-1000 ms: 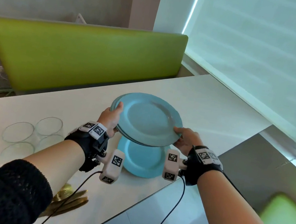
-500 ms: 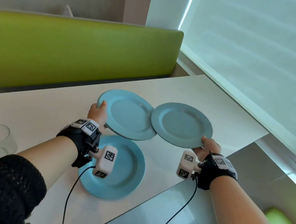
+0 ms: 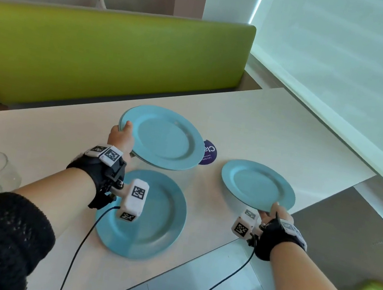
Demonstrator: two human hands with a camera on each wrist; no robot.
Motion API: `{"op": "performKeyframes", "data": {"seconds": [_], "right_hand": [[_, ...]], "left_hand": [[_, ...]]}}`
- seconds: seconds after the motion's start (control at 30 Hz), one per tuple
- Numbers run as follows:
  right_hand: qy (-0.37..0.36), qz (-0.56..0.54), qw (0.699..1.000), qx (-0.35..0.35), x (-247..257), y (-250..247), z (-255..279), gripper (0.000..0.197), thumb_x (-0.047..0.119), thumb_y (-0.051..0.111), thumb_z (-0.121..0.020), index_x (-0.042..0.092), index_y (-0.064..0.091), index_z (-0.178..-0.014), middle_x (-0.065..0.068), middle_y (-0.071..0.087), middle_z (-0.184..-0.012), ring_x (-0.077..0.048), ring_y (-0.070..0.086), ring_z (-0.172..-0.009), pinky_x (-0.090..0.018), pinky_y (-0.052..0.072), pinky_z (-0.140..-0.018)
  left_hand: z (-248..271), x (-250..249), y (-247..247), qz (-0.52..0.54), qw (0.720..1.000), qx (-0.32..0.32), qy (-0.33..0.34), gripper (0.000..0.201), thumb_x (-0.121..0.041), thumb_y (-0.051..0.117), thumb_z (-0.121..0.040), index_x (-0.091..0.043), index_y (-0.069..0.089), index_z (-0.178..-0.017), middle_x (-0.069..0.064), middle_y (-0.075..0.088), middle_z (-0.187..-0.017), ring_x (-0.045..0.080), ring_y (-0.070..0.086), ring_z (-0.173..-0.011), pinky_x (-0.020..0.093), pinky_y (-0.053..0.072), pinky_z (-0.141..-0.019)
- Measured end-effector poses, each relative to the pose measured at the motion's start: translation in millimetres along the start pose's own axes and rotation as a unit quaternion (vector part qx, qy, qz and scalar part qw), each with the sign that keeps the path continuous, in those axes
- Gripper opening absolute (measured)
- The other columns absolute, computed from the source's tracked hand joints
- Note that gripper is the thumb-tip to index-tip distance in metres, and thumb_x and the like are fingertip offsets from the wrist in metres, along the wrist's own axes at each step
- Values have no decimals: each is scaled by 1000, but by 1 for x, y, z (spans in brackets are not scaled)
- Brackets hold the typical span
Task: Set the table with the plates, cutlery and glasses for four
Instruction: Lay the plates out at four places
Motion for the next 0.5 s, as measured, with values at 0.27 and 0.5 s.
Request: {"op": "performKeyframes", "data": {"seconds": [0.27,0.5], "right_hand": [[-1,94,995,-21,1,3,-10,37,25,57,-92,6,51,-123,-20,62,-117,-32,64,-96,-43,53,-79],[18,107,994,-23,-5,10,-18,27,23,62,-89,12,47,-109,-16,56,-74,-31,58,-62,-53,52,-83]], "left_hand": [[-3,8,6,14,1000,11,-6,68,-56,42,-79,-13,44,-132,15,56,-128,37,57,-114,51,47,-99],[-8,11,10,20,1000,16,-11,70,-59,43,-73,-16,46,-128,13,57,-127,36,58,-113,52,47,-98]]}}
Point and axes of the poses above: each hand's wrist, its own z-axis away from the middle knuckle, its own y-axis out of the palm, x = y × z, the point moved 7 cm from there along -z, towards the middle knuckle
